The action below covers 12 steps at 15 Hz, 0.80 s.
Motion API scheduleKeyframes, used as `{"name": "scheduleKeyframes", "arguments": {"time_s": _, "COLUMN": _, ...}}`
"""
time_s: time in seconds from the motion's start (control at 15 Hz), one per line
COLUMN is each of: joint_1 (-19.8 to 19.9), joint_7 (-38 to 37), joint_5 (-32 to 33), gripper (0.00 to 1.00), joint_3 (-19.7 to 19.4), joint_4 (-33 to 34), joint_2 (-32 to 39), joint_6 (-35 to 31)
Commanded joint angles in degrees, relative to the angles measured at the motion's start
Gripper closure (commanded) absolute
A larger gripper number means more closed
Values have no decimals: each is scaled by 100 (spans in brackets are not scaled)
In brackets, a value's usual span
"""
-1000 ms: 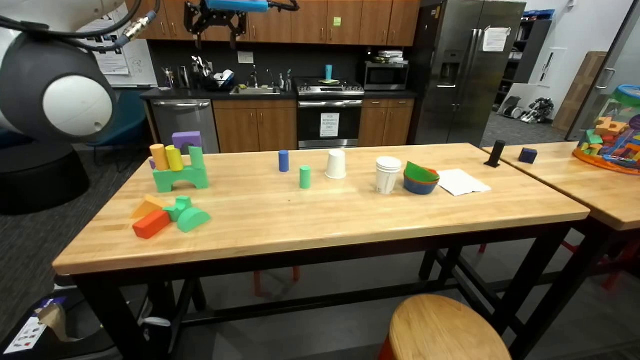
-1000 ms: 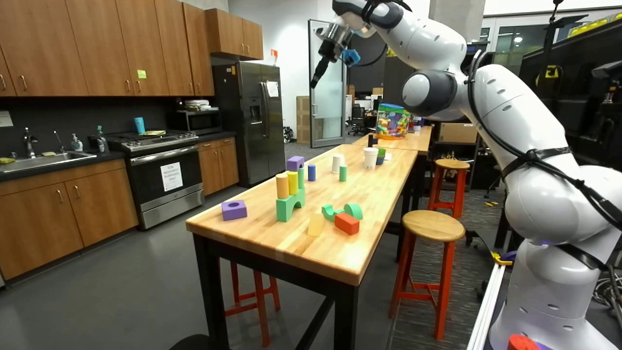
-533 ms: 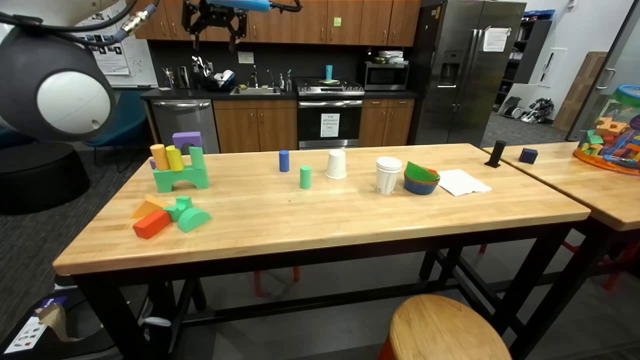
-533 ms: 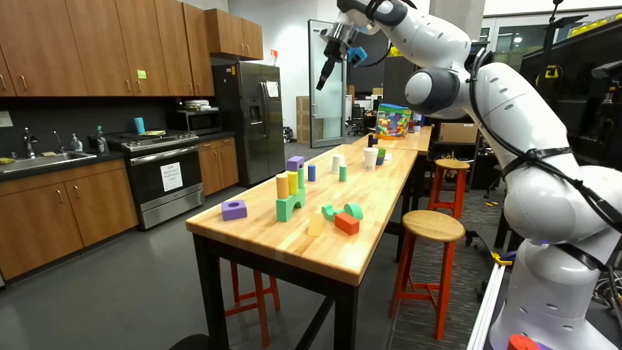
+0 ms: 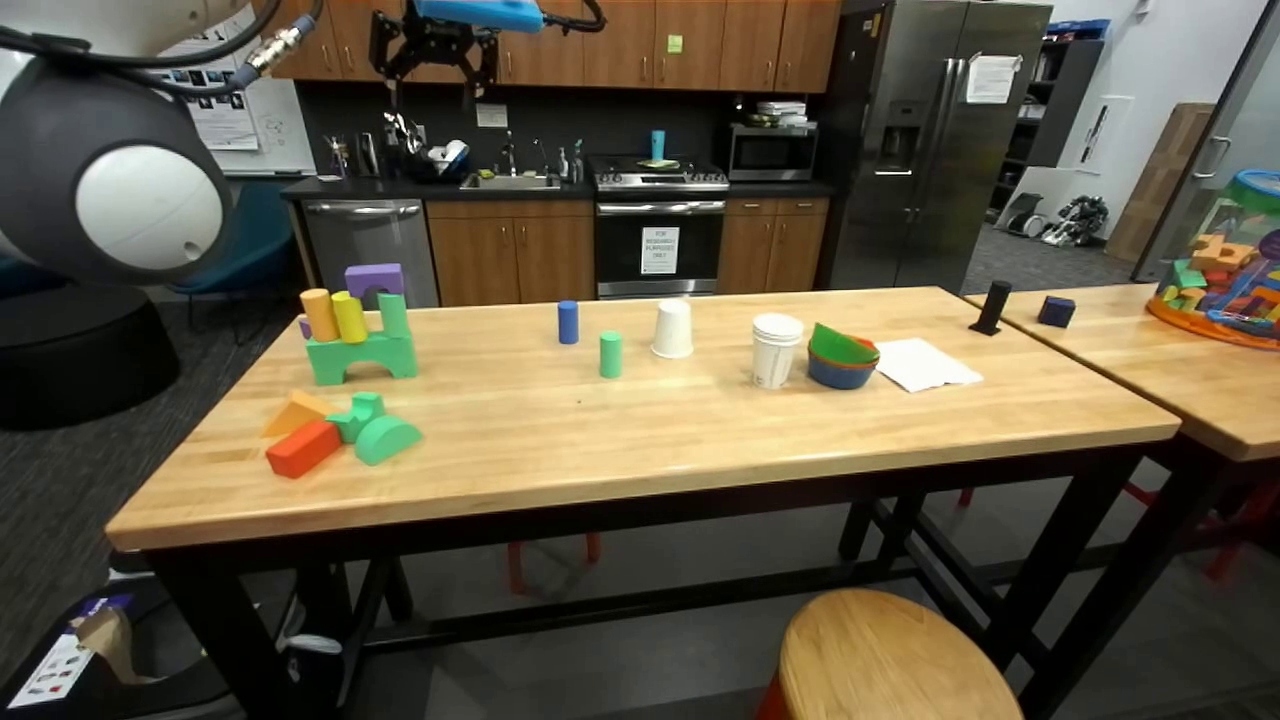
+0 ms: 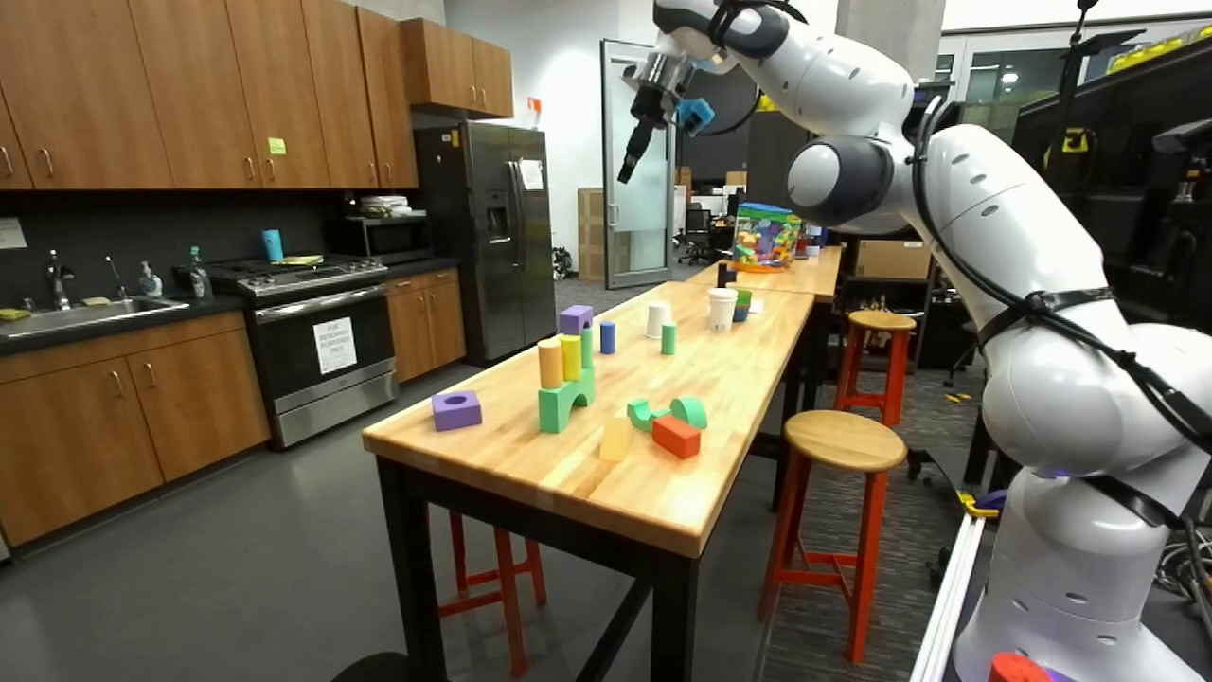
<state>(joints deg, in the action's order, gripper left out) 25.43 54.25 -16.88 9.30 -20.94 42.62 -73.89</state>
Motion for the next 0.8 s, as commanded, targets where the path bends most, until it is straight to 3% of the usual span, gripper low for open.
{"name": "scheduleKeyframes", "arguments": {"time_s": 0.0, "joint_1": 4, "joint_7": 40, "joint_5": 271, "gripper": 0, "joint_3": -235, "joint_4": -17, "joint_2": -84, "joint_6": 408}}
{"name": "scheduleKeyframes", "arguments": {"time_s": 0.53, "joint_1": 460, "joint_7": 567, "joint_5": 413, "gripper": 0, "joint_3": -452, "joint_4": 54, "joint_2": -344, "joint_6": 1607}}
{"name": "scheduleKeyframes", "arguments": {"time_s": 0.73, "joint_1": 724, "joint_7": 774, "joint_5": 235, "gripper": 0, "joint_3": -387, "joint_4": 65, "joint_2": -414, "joint_6": 1464}}
